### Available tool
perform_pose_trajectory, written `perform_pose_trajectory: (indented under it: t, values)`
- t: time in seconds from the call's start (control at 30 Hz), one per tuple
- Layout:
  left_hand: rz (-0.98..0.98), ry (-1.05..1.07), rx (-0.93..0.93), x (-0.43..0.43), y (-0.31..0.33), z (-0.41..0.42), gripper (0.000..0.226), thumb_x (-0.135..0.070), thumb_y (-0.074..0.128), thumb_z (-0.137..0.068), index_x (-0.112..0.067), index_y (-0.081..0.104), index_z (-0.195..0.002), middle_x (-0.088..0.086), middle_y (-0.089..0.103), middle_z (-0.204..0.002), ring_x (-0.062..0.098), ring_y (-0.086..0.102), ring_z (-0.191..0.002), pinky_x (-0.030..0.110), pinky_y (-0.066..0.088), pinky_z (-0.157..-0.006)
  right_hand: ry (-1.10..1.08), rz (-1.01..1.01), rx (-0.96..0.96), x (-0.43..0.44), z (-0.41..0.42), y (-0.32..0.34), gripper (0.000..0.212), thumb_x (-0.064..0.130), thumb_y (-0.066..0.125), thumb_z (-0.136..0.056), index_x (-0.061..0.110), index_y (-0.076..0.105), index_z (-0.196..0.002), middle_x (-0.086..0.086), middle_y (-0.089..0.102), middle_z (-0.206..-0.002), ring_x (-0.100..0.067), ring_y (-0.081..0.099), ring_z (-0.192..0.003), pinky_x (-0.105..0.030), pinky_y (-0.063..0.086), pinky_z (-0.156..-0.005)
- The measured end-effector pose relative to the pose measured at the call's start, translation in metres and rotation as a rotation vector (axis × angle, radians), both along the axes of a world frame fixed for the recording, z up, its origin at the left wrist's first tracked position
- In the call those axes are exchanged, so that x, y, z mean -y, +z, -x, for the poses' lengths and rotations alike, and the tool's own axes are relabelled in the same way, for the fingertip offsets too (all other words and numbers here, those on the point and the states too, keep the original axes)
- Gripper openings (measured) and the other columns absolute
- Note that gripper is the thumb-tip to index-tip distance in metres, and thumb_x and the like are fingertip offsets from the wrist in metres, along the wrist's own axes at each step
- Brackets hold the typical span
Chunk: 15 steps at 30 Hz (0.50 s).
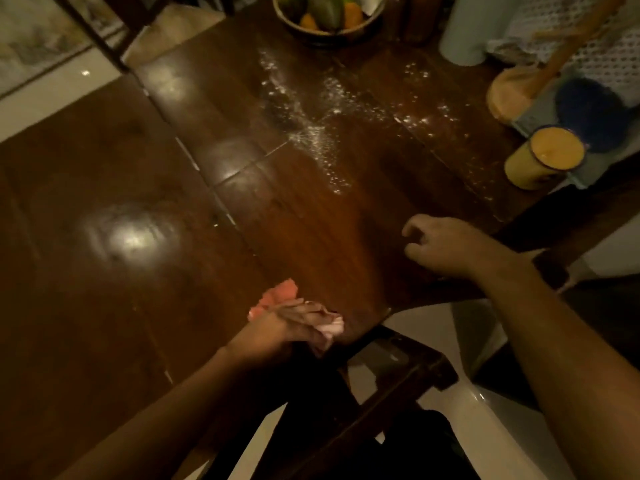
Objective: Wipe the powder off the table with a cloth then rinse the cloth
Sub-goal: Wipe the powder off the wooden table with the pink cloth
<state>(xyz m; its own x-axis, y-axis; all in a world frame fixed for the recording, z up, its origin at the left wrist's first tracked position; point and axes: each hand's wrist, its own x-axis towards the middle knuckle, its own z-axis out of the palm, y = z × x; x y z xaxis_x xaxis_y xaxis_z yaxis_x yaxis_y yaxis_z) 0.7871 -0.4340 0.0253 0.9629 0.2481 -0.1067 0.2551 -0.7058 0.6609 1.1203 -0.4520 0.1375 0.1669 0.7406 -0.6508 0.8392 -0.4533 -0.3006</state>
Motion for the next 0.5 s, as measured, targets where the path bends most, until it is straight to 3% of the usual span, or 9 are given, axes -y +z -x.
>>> perform_pose_trajectory:
  t: [0.07, 0.13, 0.23, 0.33, 0.4, 0.5]
  values:
    - [-0.031, 0.129, 0.022, -0.01, 0.005, 0.03, 0.029, -0.024, 0.058, -0.089, -0.03, 0.072, -0.114, -0.006, 0.052, -0.145, 0.016, 0.045, -0.138, 0.042, 0.034, -0.112, 0.141, 0.023, -0.04, -0.022, 0.029, -0.019, 0.053, 0.047, 0.05, -0.098, 0.037, 0.033, -0.147, -0.01, 0.031, -0.154, -0.034, 0.028, -0.143, -0.052, 0.034, -0.111]
    - [-0.055, 0.427, 0.04, -0.03, 0.005, 0.065, 0.034, -0.015, 0.056, -0.087, -0.028, 0.071, -0.115, -0.005, 0.054, -0.143, 0.017, 0.048, -0.136, 0.041, 0.032, -0.115, 0.232, 0.079, 0.003, -0.033, 0.055, -0.04, 0.073, 0.057, 0.046, -0.098, 0.036, 0.009, -0.157, -0.017, -0.003, -0.165, -0.041, -0.005, -0.151, -0.056, 0.012, -0.12]
    - [-0.171, 1.0, -0.061, -0.079, 0.0, 0.107, 0.044, -0.021, 0.043, -0.09, -0.033, 0.061, -0.128, 0.002, 0.054, -0.144, 0.024, 0.049, -0.134, 0.048, 0.036, -0.114, 0.292, 0.189, 0.046, -0.038, 0.084, -0.072, 0.098, 0.074, 0.039, -0.092, 0.029, -0.023, -0.154, -0.028, -0.038, -0.153, -0.051, -0.031, -0.141, -0.062, -0.007, -0.117]
    - [-0.205, 1.426, -0.229, -0.131, -0.003, 0.1, 0.044, -0.031, 0.041, -0.094, -0.031, 0.054, -0.137, 0.011, 0.048, -0.148, 0.036, 0.049, -0.13, 0.05, 0.042, -0.107, 0.353, 0.244, 0.118, -0.031, 0.094, -0.087, 0.115, 0.087, 0.033, -0.082, 0.027, -0.044, -0.141, -0.029, -0.056, -0.136, -0.053, -0.044, -0.13, -0.066, -0.019, -0.111]
    - [-0.183, 1.525, -0.277, -0.152, 0.001, 0.069, 0.045, -0.024, 0.046, -0.089, -0.04, 0.053, -0.13, 0.007, 0.053, -0.139, 0.036, 0.055, -0.12, 0.052, 0.044, -0.1, 0.348, 0.242, 0.11, -0.028, 0.092, -0.089, 0.115, 0.091, 0.031, -0.077, 0.032, -0.049, -0.136, -0.023, -0.061, -0.129, -0.048, -0.049, -0.128, -0.063, -0.023, -0.11]
    - [-0.201, 1.239, -0.241, -0.136, -0.01, 0.009, 0.059, -0.013, 0.047, -0.084, -0.04, 0.047, -0.137, 0.003, 0.053, -0.135, 0.027, 0.054, -0.116, 0.047, 0.042, -0.099, 0.348, 0.239, 0.101, -0.026, 0.089, -0.089, 0.113, 0.092, 0.032, -0.075, 0.037, -0.051, -0.13, -0.017, -0.062, -0.127, -0.045, -0.051, -0.128, -0.06, -0.026, -0.109]
